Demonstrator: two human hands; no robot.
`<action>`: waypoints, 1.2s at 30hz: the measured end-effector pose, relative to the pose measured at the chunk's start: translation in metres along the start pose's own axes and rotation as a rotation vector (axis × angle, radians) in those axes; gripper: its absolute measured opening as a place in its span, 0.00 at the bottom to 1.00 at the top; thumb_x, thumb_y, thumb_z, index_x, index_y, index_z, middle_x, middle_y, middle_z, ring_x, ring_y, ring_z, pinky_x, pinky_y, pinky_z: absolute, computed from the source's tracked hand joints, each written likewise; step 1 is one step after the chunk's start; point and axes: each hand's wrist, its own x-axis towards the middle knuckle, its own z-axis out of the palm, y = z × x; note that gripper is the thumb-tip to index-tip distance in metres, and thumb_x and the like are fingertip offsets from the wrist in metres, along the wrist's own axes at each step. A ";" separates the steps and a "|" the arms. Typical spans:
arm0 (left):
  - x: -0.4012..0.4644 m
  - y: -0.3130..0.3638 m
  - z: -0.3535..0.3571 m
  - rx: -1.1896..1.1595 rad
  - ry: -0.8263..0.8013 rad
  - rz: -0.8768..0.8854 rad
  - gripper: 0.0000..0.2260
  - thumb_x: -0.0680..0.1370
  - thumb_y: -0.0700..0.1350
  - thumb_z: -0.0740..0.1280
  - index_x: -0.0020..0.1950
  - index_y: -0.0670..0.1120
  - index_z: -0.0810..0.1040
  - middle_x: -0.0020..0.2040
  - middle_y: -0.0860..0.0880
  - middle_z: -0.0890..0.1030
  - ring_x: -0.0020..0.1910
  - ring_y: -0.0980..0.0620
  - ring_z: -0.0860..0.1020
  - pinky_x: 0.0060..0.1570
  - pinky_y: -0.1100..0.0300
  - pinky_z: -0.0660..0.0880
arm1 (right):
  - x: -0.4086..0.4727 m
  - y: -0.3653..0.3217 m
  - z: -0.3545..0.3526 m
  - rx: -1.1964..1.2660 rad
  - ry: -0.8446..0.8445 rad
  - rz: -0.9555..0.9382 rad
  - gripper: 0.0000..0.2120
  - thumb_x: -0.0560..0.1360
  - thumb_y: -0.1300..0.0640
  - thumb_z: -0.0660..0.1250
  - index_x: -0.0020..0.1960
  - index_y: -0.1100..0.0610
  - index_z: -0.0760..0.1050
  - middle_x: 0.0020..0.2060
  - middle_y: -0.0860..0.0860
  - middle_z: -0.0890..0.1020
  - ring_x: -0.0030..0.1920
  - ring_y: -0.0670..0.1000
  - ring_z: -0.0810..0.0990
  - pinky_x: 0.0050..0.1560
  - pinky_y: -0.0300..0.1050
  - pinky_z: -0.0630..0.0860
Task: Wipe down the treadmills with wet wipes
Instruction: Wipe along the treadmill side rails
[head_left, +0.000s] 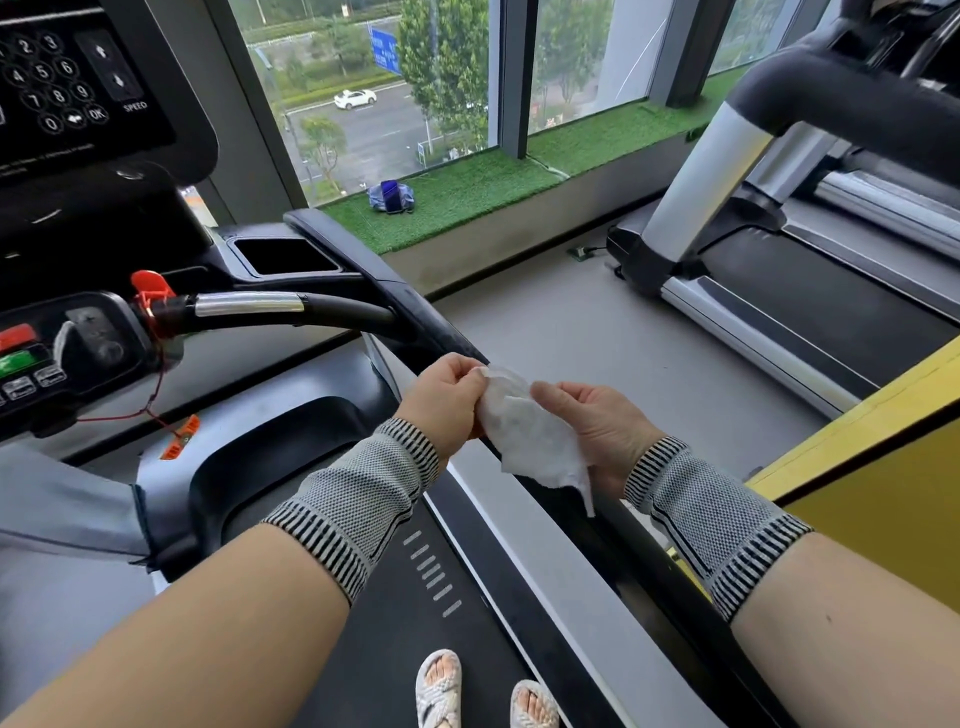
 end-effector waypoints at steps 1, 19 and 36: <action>0.001 -0.001 -0.001 0.044 0.020 0.030 0.08 0.82 0.42 0.59 0.44 0.47 0.74 0.44 0.43 0.77 0.41 0.46 0.77 0.39 0.52 0.77 | 0.000 -0.001 0.001 -0.022 -0.023 -0.001 0.10 0.66 0.55 0.71 0.37 0.61 0.75 0.31 0.56 0.79 0.29 0.52 0.77 0.31 0.42 0.77; -0.001 0.010 -0.025 -0.293 -0.315 -0.067 0.07 0.73 0.44 0.68 0.36 0.48 0.73 0.36 0.49 0.77 0.34 0.52 0.75 0.34 0.60 0.72 | 0.003 -0.019 -0.007 0.049 0.089 0.074 0.18 0.64 0.49 0.73 0.44 0.62 0.75 0.33 0.56 0.76 0.31 0.54 0.73 0.27 0.43 0.79; -0.003 0.007 -0.022 -0.243 -0.134 -0.144 0.08 0.81 0.44 0.61 0.46 0.42 0.75 0.38 0.44 0.77 0.36 0.49 0.76 0.43 0.54 0.75 | 0.001 -0.019 -0.011 0.256 -0.045 0.173 0.04 0.65 0.59 0.69 0.39 0.58 0.77 0.26 0.49 0.75 0.26 0.46 0.70 0.27 0.36 0.66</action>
